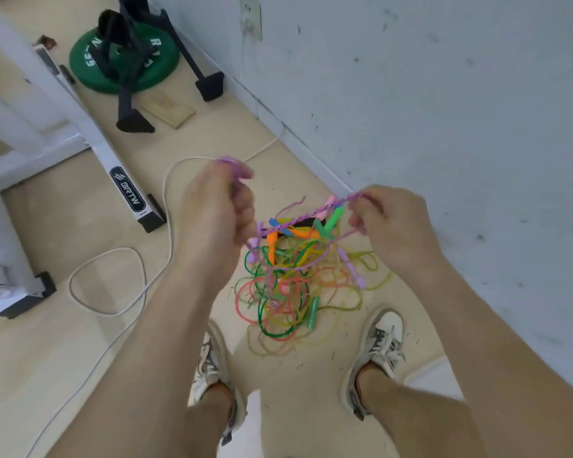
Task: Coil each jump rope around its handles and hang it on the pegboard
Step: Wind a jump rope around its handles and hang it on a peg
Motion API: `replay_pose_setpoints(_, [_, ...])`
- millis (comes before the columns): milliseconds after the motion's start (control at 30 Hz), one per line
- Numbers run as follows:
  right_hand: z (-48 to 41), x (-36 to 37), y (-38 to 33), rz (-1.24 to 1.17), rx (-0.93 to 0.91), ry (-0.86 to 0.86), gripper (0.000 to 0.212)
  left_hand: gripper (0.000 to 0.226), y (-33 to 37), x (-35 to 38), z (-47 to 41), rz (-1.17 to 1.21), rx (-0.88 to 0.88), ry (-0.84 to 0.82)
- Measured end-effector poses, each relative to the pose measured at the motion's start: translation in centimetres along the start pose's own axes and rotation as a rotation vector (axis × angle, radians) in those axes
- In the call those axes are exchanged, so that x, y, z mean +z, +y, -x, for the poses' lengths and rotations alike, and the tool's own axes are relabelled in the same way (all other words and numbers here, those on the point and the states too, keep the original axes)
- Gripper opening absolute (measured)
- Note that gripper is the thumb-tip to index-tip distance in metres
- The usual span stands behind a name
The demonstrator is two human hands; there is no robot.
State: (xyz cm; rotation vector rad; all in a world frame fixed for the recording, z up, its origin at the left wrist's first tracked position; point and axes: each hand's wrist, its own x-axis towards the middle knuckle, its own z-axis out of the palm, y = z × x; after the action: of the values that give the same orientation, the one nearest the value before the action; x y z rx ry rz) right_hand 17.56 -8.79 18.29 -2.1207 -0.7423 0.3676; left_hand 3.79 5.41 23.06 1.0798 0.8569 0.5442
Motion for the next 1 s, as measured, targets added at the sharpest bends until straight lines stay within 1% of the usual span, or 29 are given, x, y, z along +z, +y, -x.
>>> replay_pose_setpoints(33, [-0.1,-0.6,-1.3,-0.185,0.022,0.095,0.017,0.011,-0.5,0.3,0.3,-0.276,0.094,-0.039])
replay_pose_setpoints(67, [-0.1,-1.1,-2.5,-0.345,0.050,0.140,0.017,0.019,-0.9,0.8,0.9,-0.502,0.173,-0.135])
replay_pose_setpoints(100, [-0.2,-1.5,-4.0,-0.463,0.063,0.141,0.018,0.032,-1.5,1.2,1.3,-0.635,0.207,-0.275])
replay_pose_setpoints(133, [0.0,-1.8,-5.4,-0.554,0.064,0.107,0.020,0.043,-1.9,1.5,1.7,-0.675,0.174,-0.422])
replay_pose_setpoints(167, [0.2,-1.9,-6.5,-0.636,0.055,0.048,0.023,0.048,-2.2,1.8,1.8,-0.658,0.105,-0.538])
replay_pose_setpoints(200, [0.4,-2.0,-7.3,-0.712,0.031,-0.012,0.026,0.044,-2.3,2.1,2.0,-0.636,0.044,-0.625])
replay_pose_setpoints(233, [0.6,-2.0,-7.8,-0.776,0.007,-0.059,0.031,0.034,-2.5,2.3,2.0,-0.654,0.029,-0.653])
replay_pose_setpoints(267, [0.6,-2.0,-7.8,-0.848,-0.009,-0.094,0.034,0.023,-2.5,2.4,2.1,-0.685,0.053,-0.630])
replay_pose_setpoints(300, [0.6,-2.1,-7.6,-0.930,-0.005,-0.132,0.035,0.017,-2.5,2.5,2.1,-0.696,0.089,-0.557])
replay_pose_setpoints(333, [0.4,-1.9,-6.7,-1.018,0.027,-0.188,0.036,0.020,-2.4,2.6,2.1,-0.678,0.116,-0.460])
replay_pose_setpoints(367, [0.3,-1.8,-5.9,-1.084,0.071,-0.249,0.037,0.023,-2.1,2.7,2.2,-0.598,0.118,-0.370])
replay_pose_setpoints(400, [0.3,-1.2,-4.8,-1.083,0.138,-0.306,0.037,0.028,-1.5,2.7,2.2,-0.458,0.099,-0.312])
replay_pose_setpoints(433, [0.4,-0.4,-3.9,-1.001,0.205,-0.396,0.035,0.031,-0.7,2.5,2.2,-0.276,0.050,-0.283])
replay_pose_setpoints(467, [0.9,1.0,-2.9,-0.791,0.236,-0.514,0.029,0.031,0.2,2.3,2.1,-0.049,-0.021,-0.290])
replay_pose_setpoints(500, [1.5,2.5,-1.8,-0.450,0.205,-0.642,0.023,0.029,1.1,1.9,2.2,0.163,-0.084,-0.324])
replay_pose_setpoints(533, [1.9,4.3,-0.4,-0.096,0.137,-0.737,0.022,0.025,1.8,1.4,2.0,0.333,-0.122,-0.365])
replay_pose_setpoints(567, [2.3,5.6,0.9,0.203,0.072,-0.759,0.023,0.022,2.3,0.8,1.8,0.445,-0.137,-0.402])
replay_pose_setpoints(600, [2.3,6.4,1.7,0.405,0.044,-0.710,0.024,0.019,2.7,0.2,1.7,0.522,-0.139,-0.429])
replay_pose_setpoints(633, [2.2,6.4,1.9,0.495,0.050,-0.614,0.025,0.017,3.0,-0.5,1.6,0.556,-0.128,-0.427])
replay_pose_setpoints(667, [1.7,6.1,1.9,0.477,0.073,-0.493,0.026,0.016,3.0,-1.2,1.3,0.543,-0.109,-0.393])
replay_pose_setpoints(700, [1.2,5.0,1.0,0.359,0.100,-0.364,0.027,0.015,2.7,-1.9,0.9,0.474,-0.070,-0.340])
replay_pose_setpoints(733, [0.6,3.9,0.0,0.154,0.141,-0.235,0.026,0.013,2.3,-2.3,0.6,0.314,-0.020,-0.275])
replay_pose_setpoints(767, [0.2,2.5,-1.8,-0.089,0.174,-0.115,0.026,0.012,1.9,-2.5,0.5,0.095,0.029,-0.225])
replay_pose_setpoints(800, [0.1,1.0,-3.9,-0.300,0.180,-0.012,0.026,0.017,1.2,-2.5,0.5,-0.119,0.067,-0.212])
replay_pose_setpoints(833, [0.3,-0.5,-6.3,-0.470,0.163,0.055,0.027,0.028,0.4,-2.1,0.8,-0.278,0.071,-0.271])
replay_pose_setpoints(900, [1.5,-3.0,-10.4,-0.667,0.050,0.104,0.029,0.046,-1.1,-0.9,1.8,-0.494,0.027,-0.531])
replay_pose_setpoints(933, [2.2,-3.9,-12.2,-0.716,-0.021,0.110,0.030,0.046,-1.6,-0.3,2.4,-0.562,0.021,-0.642])
replay_pose_setpoints(967, [2.8,-4.5,-13.6,-0.755,-0.093,0.108,0.031,0.039,-2.0,0.2,2.9,-0.597,0.041,-0.697])
replay_pose_setpoints(1000, [3.1,-4.8,-14.3,-0.784,-0.152,0.103,0.031,0.028,-2.1,0.6,3.3,-0.583,0.059,-0.688])
